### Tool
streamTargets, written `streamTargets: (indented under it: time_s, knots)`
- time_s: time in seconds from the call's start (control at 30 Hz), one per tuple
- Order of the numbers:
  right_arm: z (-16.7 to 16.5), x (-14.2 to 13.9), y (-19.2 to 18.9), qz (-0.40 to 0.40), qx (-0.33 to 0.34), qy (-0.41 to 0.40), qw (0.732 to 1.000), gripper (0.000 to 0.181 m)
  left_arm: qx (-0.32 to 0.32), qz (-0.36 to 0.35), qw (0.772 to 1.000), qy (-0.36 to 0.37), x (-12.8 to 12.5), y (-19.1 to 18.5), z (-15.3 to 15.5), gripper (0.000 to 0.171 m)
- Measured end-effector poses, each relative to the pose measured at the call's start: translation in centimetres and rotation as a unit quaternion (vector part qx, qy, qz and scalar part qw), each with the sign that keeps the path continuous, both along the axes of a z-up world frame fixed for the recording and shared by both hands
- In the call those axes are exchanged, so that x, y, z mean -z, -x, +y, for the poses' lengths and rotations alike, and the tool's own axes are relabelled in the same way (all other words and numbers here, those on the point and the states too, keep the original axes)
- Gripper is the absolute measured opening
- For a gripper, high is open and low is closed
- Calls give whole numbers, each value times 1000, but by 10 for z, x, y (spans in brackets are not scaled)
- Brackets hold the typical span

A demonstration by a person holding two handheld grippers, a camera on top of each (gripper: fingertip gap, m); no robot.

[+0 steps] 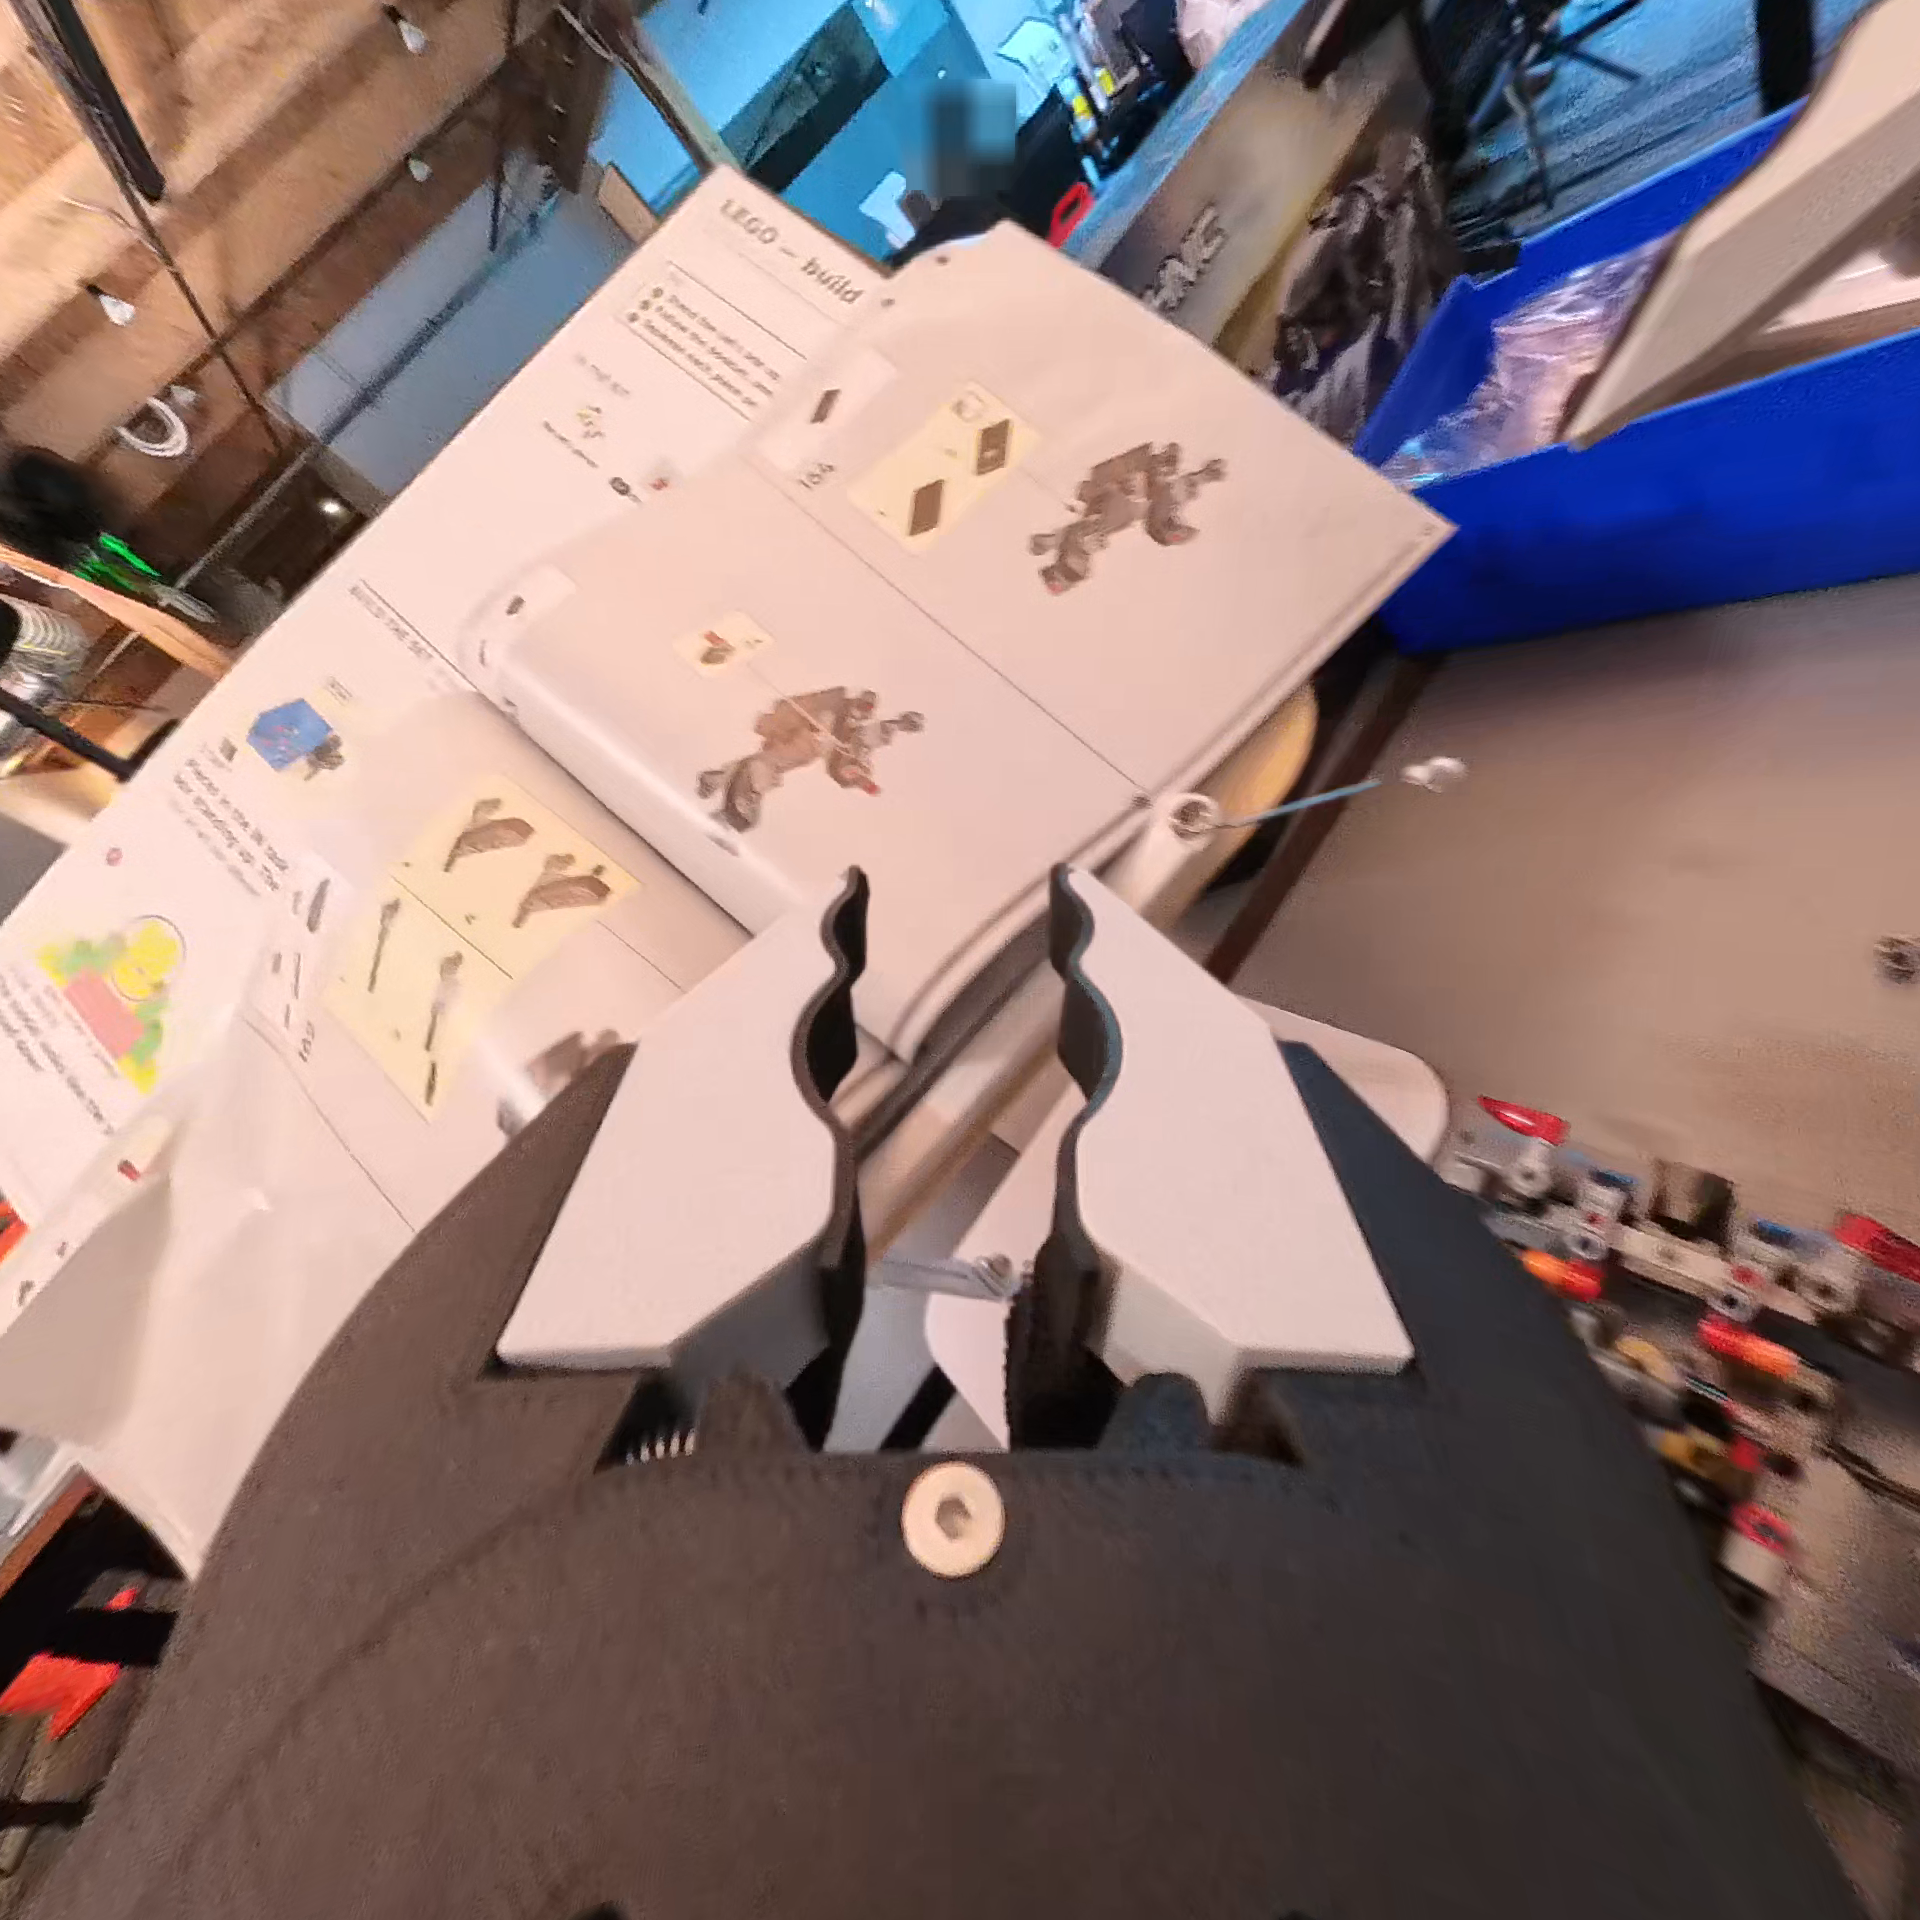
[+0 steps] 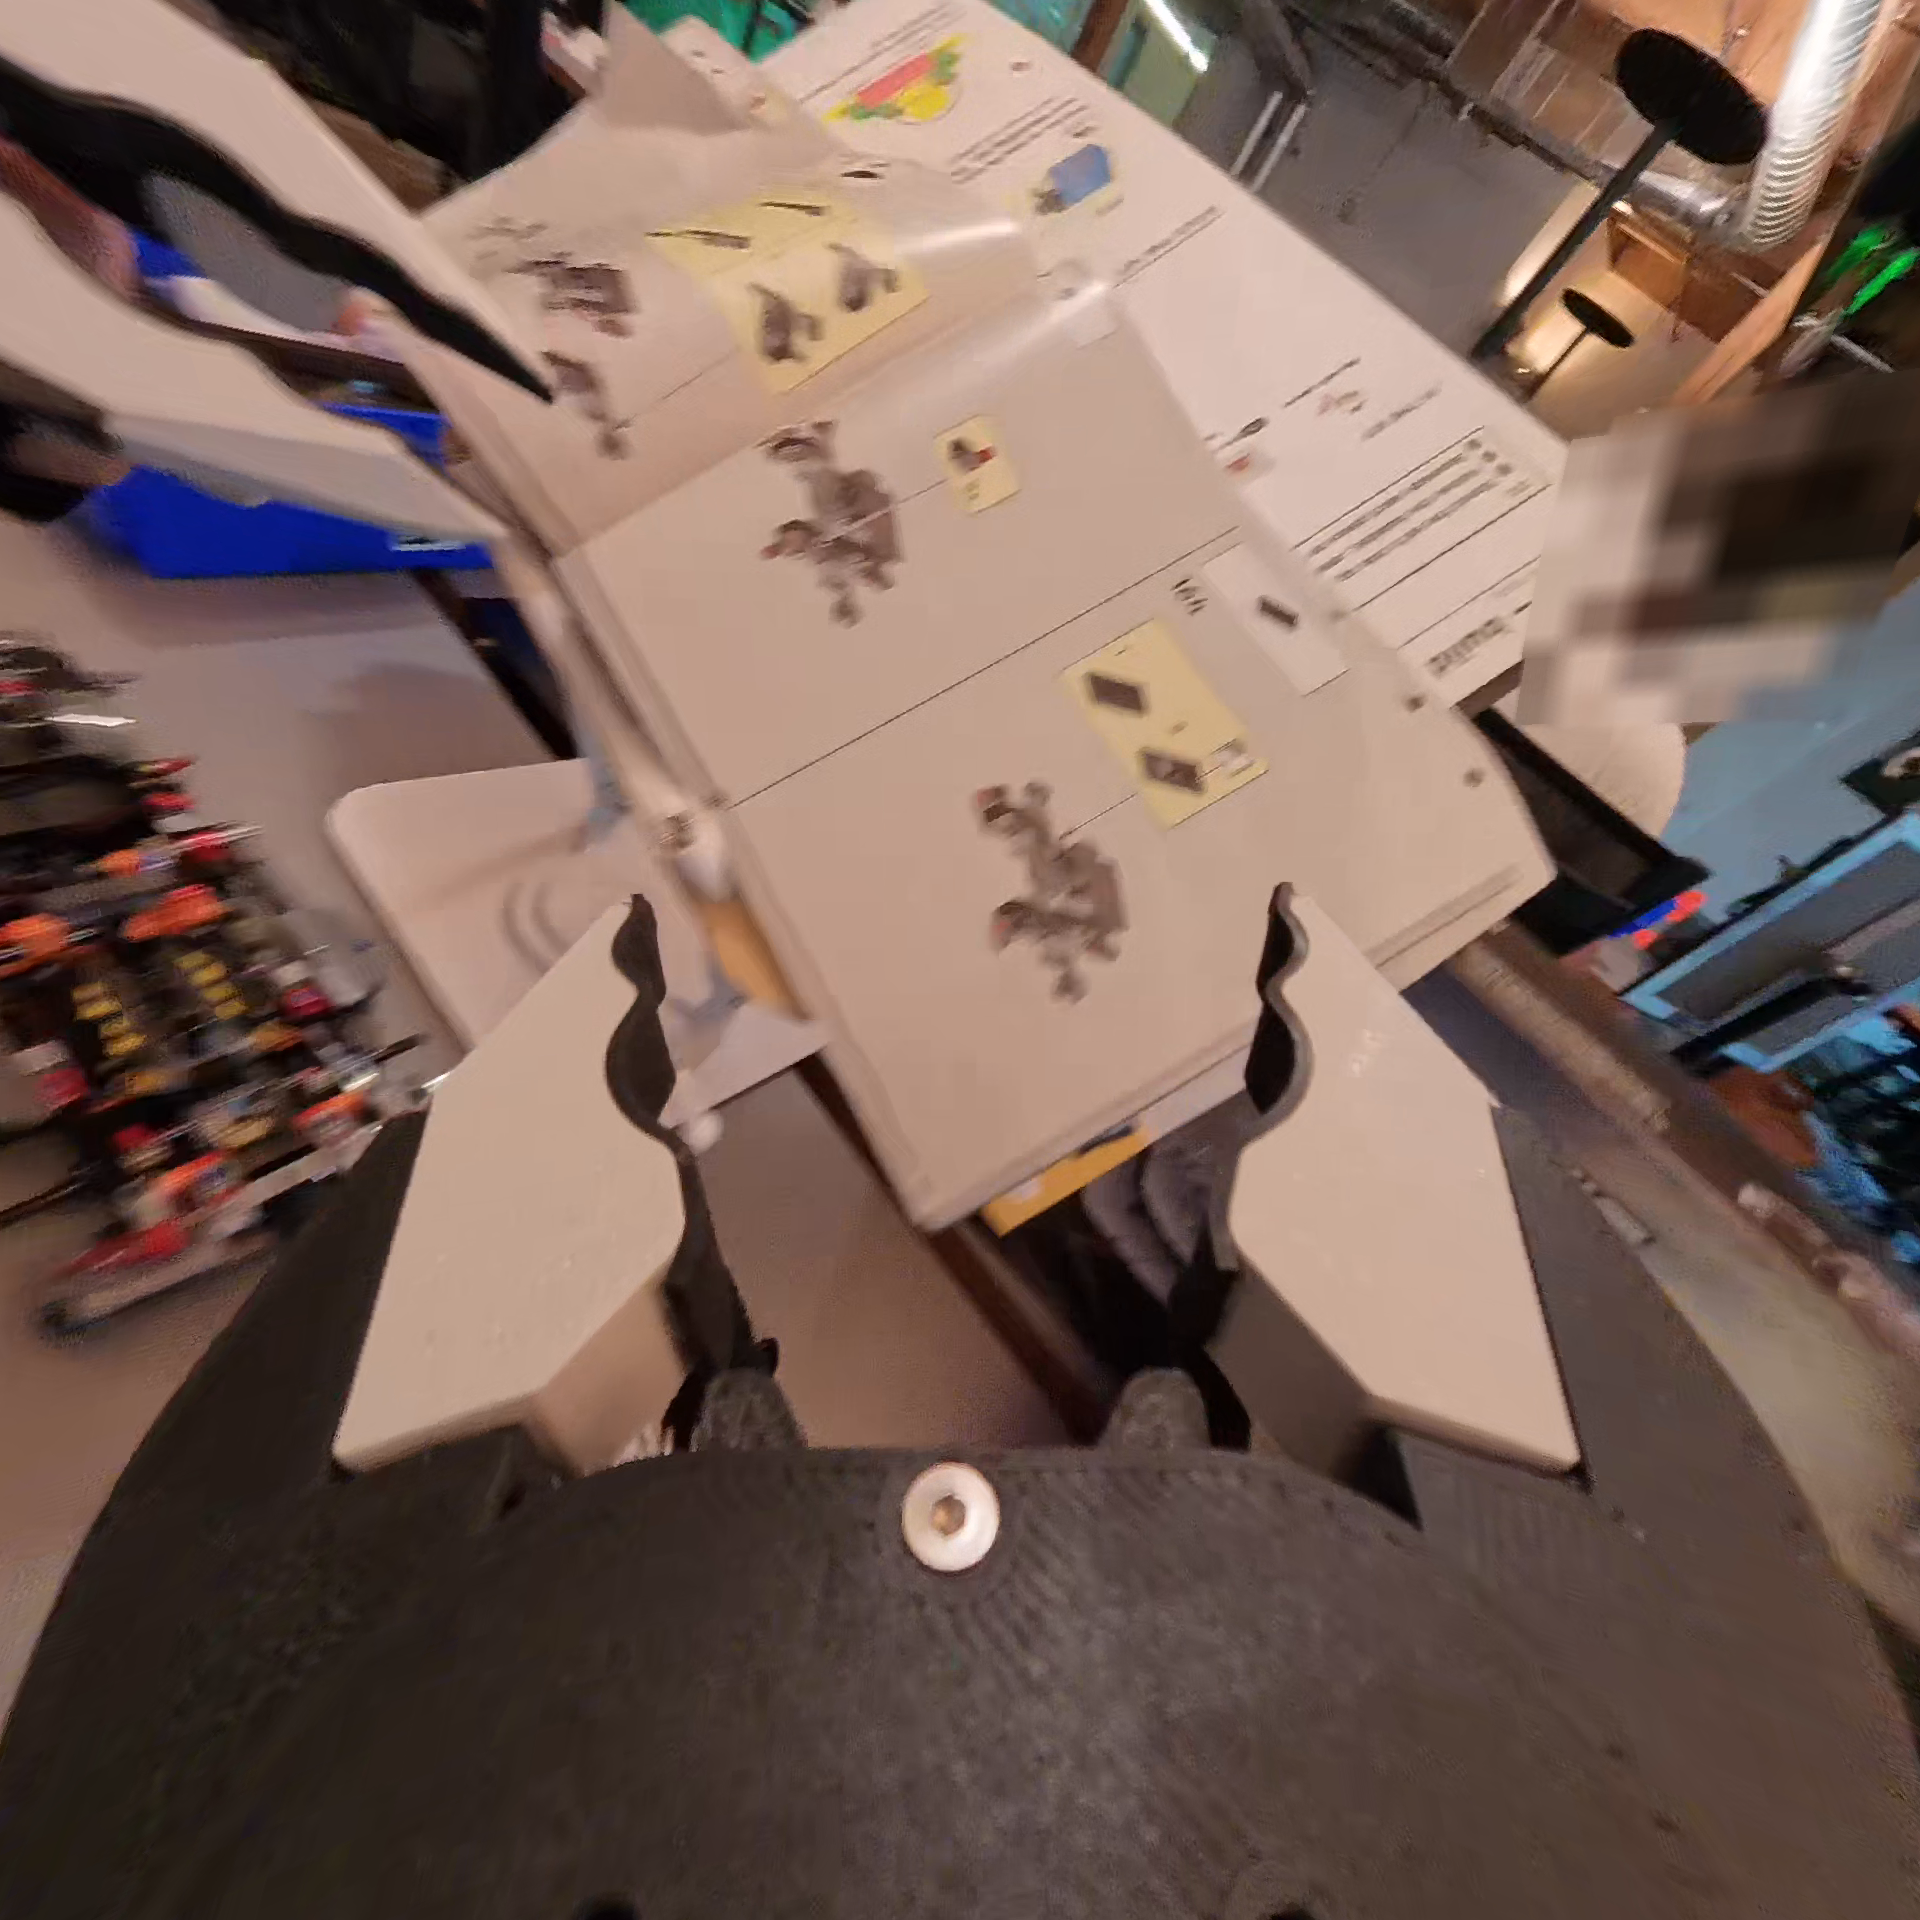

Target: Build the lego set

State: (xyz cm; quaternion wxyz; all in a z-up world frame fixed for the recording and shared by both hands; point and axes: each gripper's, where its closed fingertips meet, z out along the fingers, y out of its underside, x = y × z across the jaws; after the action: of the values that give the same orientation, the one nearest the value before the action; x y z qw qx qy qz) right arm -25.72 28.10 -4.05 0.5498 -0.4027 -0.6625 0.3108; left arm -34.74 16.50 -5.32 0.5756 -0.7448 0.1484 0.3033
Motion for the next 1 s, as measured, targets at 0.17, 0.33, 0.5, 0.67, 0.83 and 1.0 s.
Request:
streamTargets:
  time_s: [0.17, 0.33, 0.5, 0.67, 0.83, 1.0]
  knots:
    - [46, -18, 65, -15, 50, -60, 997, 119, -19, -14, 999, 31, 10, 27, 29, 30]
    - [71, 0, 94, -65, 57, -55, 995, 117, -17, -19, 998, 57, 26, 32, 37, 27]
    - [69, 2, 95, -59, 48, -67, 995, 102, -5, -27, 998, 56, 30, 32, 38, 25]
    - [59, 7, 94, -58, 28, -79, 995, 78, -3, -21, 998, 57, 35, 30, 40, 25]
    - [71, -6, 94, -54, 47, -86, 994, 110, -2, -16, 998, 60, 34, 28, 40, 22]
    - [78, -1, 97, -80, 35, -60, 994, 111, 1, -18, 998, 65, 34, 27, 41, 25]
